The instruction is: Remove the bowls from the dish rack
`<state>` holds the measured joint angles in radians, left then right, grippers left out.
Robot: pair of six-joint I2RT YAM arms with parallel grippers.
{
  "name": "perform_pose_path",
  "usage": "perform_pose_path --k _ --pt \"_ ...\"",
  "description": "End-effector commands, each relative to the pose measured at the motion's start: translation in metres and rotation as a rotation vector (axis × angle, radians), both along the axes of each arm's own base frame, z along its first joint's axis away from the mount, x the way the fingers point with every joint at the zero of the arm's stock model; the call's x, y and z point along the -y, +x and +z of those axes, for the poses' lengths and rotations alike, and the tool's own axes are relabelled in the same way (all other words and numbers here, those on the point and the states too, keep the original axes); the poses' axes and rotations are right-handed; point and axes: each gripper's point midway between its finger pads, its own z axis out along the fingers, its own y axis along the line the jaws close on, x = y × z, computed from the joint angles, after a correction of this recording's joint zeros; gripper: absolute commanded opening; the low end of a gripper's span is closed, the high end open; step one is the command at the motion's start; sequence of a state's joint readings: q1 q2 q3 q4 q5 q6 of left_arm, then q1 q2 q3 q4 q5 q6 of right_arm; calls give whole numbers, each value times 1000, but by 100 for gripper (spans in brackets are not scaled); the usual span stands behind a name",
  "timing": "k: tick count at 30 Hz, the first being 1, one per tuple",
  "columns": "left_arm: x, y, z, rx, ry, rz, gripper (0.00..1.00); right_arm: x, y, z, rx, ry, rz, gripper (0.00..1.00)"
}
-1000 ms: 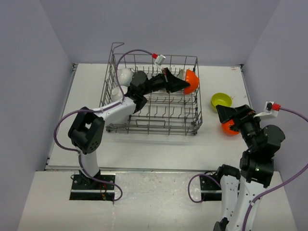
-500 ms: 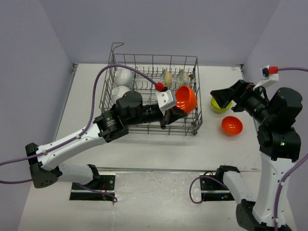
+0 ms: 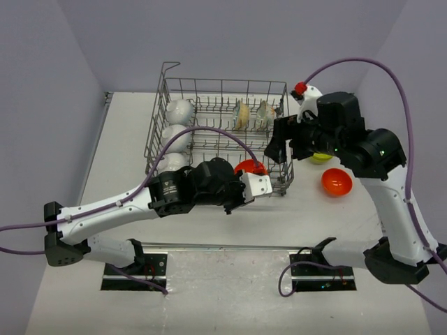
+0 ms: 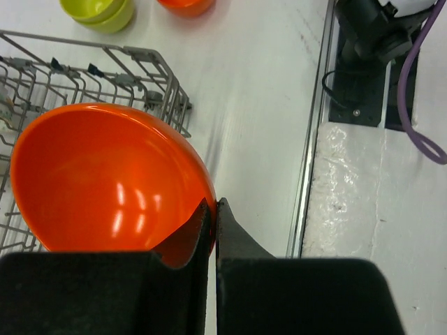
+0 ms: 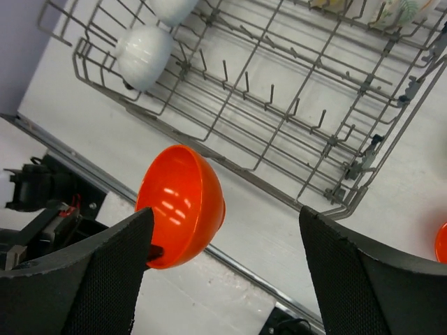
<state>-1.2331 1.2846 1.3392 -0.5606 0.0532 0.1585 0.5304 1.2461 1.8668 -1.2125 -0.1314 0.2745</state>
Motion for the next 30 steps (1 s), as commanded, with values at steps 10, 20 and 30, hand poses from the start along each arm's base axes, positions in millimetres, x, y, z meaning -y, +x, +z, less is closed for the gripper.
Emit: perform_pose_path --k 10,20,30 --pt "1 2 15 57 9 -20 0 -32 -3 -89 -163 -282 68 63" --pt "-3 19 27 113 -51 75 0 -60 -3 -115 -192 -205 141 0" --pt "-46 62 69 101 -225 521 100 30 67 -98 -51 22 -327 0"
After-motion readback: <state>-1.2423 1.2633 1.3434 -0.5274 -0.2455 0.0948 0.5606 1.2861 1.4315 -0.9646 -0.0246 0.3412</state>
